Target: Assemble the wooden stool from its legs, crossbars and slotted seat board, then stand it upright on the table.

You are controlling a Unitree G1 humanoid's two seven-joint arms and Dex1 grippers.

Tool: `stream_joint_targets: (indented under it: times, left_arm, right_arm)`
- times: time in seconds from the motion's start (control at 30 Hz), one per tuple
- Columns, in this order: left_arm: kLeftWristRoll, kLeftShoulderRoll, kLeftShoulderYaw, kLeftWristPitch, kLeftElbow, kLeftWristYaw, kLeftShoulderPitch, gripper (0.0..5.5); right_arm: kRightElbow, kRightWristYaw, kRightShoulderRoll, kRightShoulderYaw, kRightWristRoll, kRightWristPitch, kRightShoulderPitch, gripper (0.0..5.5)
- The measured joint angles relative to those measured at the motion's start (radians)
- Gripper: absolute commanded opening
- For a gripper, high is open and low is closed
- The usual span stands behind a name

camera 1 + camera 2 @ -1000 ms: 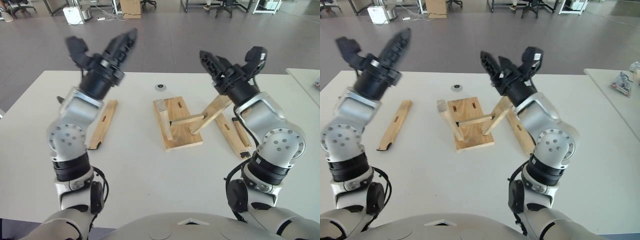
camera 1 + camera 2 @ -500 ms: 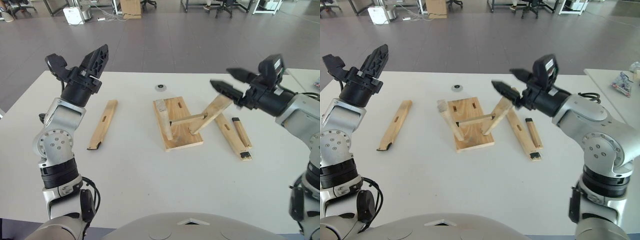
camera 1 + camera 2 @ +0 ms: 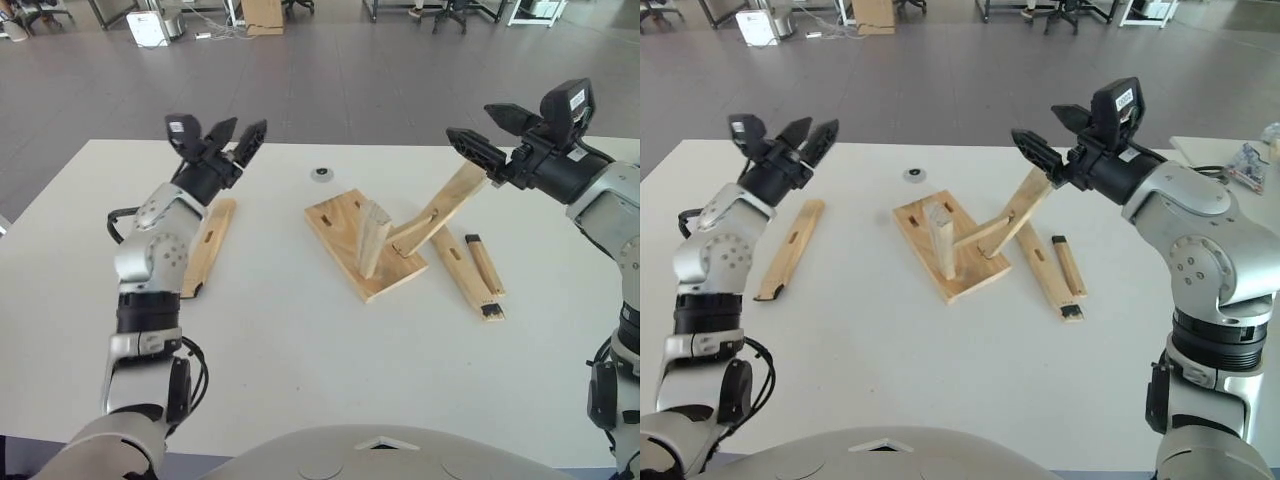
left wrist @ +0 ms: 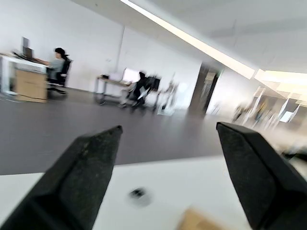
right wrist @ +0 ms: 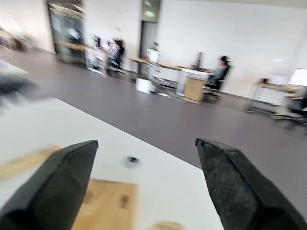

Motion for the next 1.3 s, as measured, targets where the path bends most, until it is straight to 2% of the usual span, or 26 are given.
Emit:
stream_joint_targets:
  times: [0.13, 0.2, 0.3, 0.4, 0.57, 0.63, 0.8, 0.93, 1.07, 1.13, 1.3]
  left_arm:
    - [0.302, 0.021, -0.173, -0.255, 0.501, -0.029, -0.177, 3.65]
    - [0.455, 0.031, -0.249, -0.371, 0.767, -0.043, -0.269, 3.65]
    - [0.555, 0.048, -0.274, -0.476, 0.936, -0.063, -0.313, 3.65]
    - [0.651, 0.025, -0.318, -0.552, 0.997, -0.051, -0.319, 3.65]
    - [0.703, 0.007, -0.330, -0.682, 1.005, -0.091, -0.304, 3.65]
    - [0.700, 0.006, -0.317, -0.713, 0.997, -0.117, -0.300, 3.65]
    - [0.637, -0.018, -0.248, -0.817, 0.928, -0.227, -0.273, 3.65]
    - [0.563, -0.018, -0.190, -0.844, 0.809, -0.296, -0.213, 3.65]
    - [0.528, -0.006, -0.156, -0.837, 0.700, -0.303, -0.126, 3.65]
    - [0.521, 0.003, -0.142, -0.826, 0.649, -0.299, -0.087, 3.65]
    - [0.480, 0.005, -0.106, -0.760, 0.494, -0.279, 0.002, 3.65]
  right_arm:
    - [-0.077, 0.207, -0.049, -0.014, 0.156, 0.055, 0.173, 3.81]
    - [-0.202, 0.363, -0.155, 0.041, 0.167, 0.074, 0.366, 3.81]
    - [-0.250, 0.504, -0.290, 0.192, -0.020, -0.006, 0.579, 3.81]
    - [-0.185, 0.448, -0.291, 0.321, -0.167, -0.040, 0.527, 3.81]
    - [-0.078, 0.243, -0.107, 0.474, -0.300, -0.001, 0.434, 3.81]
    - [-0.032, 0.210, -0.078, 0.492, -0.336, 0.000, 0.415, 3.81]
    - [0.137, 0.151, -0.060, 0.484, -0.441, -0.035, 0.356, 3.81]
    - [0.025, 0.296, -0.048, 0.372, -0.252, -0.022, 0.369, 3.81]
    - [-0.065, 0.304, -0.010, 0.304, -0.116, 0.029, 0.375, 3.81]
    - [-0.063, 0.242, 0.028, 0.310, -0.137, 0.029, 0.370, 3.81]
    - [-0.051, 0.062, 0.186, 0.415, -0.244, 0.011, 0.362, 3.81]
